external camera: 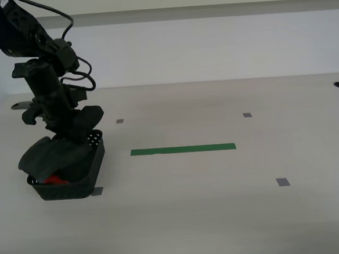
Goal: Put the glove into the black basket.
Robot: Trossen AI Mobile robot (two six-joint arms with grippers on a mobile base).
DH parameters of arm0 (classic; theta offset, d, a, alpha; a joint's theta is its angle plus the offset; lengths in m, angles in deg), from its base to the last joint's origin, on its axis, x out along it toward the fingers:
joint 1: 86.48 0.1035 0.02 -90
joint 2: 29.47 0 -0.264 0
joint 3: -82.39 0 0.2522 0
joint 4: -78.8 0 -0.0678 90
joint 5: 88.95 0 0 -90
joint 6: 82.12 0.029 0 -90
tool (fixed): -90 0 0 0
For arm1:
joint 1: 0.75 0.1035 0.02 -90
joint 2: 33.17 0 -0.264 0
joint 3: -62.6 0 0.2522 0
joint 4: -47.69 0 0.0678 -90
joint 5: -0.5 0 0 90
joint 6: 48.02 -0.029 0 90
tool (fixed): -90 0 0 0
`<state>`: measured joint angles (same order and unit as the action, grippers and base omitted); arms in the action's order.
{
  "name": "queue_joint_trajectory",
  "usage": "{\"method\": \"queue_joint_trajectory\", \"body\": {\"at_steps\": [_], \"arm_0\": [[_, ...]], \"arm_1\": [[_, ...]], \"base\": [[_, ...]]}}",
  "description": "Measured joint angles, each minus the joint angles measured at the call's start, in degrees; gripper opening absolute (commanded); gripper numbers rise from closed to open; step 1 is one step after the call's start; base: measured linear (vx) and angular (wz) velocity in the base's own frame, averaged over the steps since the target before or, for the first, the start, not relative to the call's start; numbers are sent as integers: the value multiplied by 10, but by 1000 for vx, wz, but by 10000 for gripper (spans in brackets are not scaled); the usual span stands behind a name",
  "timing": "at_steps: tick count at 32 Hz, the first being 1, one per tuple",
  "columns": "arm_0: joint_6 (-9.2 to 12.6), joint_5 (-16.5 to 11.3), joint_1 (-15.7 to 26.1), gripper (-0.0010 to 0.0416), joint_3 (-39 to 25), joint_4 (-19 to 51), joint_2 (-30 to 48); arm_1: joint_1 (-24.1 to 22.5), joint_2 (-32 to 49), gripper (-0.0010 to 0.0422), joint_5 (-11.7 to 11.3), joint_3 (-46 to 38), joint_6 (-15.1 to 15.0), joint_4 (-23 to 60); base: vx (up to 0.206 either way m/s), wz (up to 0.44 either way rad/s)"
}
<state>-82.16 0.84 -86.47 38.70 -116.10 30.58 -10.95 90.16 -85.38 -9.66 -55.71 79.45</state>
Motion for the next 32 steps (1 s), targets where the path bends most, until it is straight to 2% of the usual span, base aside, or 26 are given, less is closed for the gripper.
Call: {"method": "queue_joint_trajectory", "body": {"at_steps": [2, 5, 9, 11, 13, 17, 19, 22, 23, 24, 27, 29, 32], "arm_0": [[0, 0, 1, 0, 0, 3, 0], [0, 0, 0, 1, 0, 7, 0], [0, 0, 0, 0, 0, 8, 0], [0, 0, 0, 0, 0, 8, 0], [0, 0, 0, 1, 0, 8, 0], [0, 0, 0, 0, 0, 8, 0], [0, 0, 0, 1, 0, 8, 0], [0, 0, 0, 1, 0, 9, 0], [0, 0, 0, 1, 0, 9, 0], [0, 0, 0, 1, 0, 9, 0], [0, 0, 0, 1, 0, 9, 0], [0, 0, 0, 0, 0, 9, 0], [0, 0, 0, 0, 0, 9, 0]], "arm_1": [[1, 2, 22, 0, 1, 3, 6], [1, 0, 123, 0, -1, 16, 0], [1, 0, 214, 0, -1, 26, 9], [1, 0, 251, 0, 0, 26, 25], [1, -2, 261, 0, -1, 27, 36], [1, -11, 248, 0, -2, 27, 57], [1, -20, 216, 0, -5, 27, 62], [1, -28, 82, 0, -23, 44, 68], [1, -28, 55, 0, -26, 46, 68], [1, -29, 0, 0, -34, 47, 70], [1, -30, 12, 0, -43, 49, 81], [1, -30, -3, 0, -48, 50, 85], [1, -30, 6, 0, -48, 50, 87]], "base": [[0, 0], [0, 0], [0, 0], [0, 0], [0, 0], [0, 0], [0, 0], [0, 0], [0, 0], [0, 0], [0, 0], [0, 0], [0, 0]]}}
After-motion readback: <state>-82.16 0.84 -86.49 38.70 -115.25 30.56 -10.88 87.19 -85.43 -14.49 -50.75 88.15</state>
